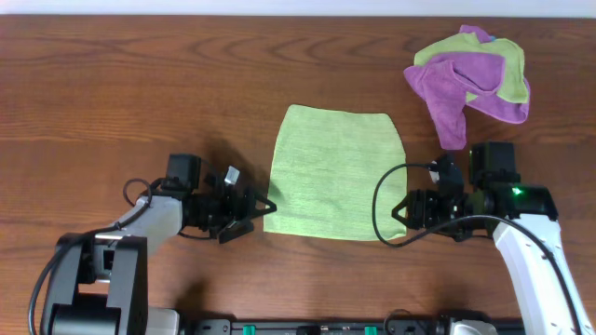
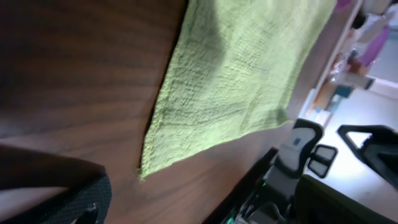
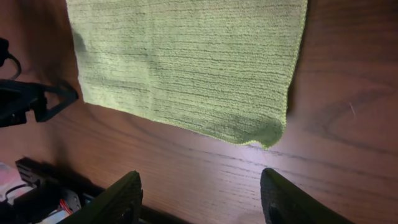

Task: Fold the cloth
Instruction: 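Move both grippers to the lower edges of the green cloth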

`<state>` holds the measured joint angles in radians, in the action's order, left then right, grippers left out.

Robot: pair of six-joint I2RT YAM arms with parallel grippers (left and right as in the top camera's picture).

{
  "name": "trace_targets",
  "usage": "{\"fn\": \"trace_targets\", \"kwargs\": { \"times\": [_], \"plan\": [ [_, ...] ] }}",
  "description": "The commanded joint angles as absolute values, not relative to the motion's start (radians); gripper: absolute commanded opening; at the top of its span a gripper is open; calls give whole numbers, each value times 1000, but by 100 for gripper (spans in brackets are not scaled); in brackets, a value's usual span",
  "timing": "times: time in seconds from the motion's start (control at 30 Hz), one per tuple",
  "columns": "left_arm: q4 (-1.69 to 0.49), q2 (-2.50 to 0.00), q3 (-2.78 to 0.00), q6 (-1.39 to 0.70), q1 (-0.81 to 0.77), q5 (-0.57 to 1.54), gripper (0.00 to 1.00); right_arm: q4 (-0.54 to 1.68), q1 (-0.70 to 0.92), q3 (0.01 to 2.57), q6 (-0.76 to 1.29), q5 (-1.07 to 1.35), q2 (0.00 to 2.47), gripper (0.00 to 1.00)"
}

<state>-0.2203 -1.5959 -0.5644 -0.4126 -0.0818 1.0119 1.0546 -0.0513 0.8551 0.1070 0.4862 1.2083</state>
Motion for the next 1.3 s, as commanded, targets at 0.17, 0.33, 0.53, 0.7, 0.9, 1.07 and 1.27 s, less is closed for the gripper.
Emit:
{"fn": "trace_targets", "kwargs": {
  "times": [0.17, 0.33, 0.53, 0.7, 0.9, 1.07, 1.27],
  "plan": [
    [-120, -1604, -518, -525, -86, 989, 95, 1058, -65, 850, 119, 528, 1195, 63],
    [-94, -1632, -518, -529, -107, 975, 95, 1058, -65, 850, 119, 528, 1195, 63],
    [-9, -1695, -518, -586, -178, 969, 95, 1059, -65, 850, 120, 529, 1195, 64],
    [18, -1708, -518, -590, -197, 957, 95, 1069, -65, 850, 119, 528, 1195, 63],
    [28, -1711, -518, -564, -198, 934, 93, 1081, -65, 850, 119, 528, 1195, 64],
    [40, -1732, -518, -546, -209, 920, 77, 1081, -65, 850, 119, 528, 1195, 64],
    [52, -1741, -518, -546, -230, 895, 29, 1077, -65, 849, 118, 524, 1195, 64]
  ]
}}
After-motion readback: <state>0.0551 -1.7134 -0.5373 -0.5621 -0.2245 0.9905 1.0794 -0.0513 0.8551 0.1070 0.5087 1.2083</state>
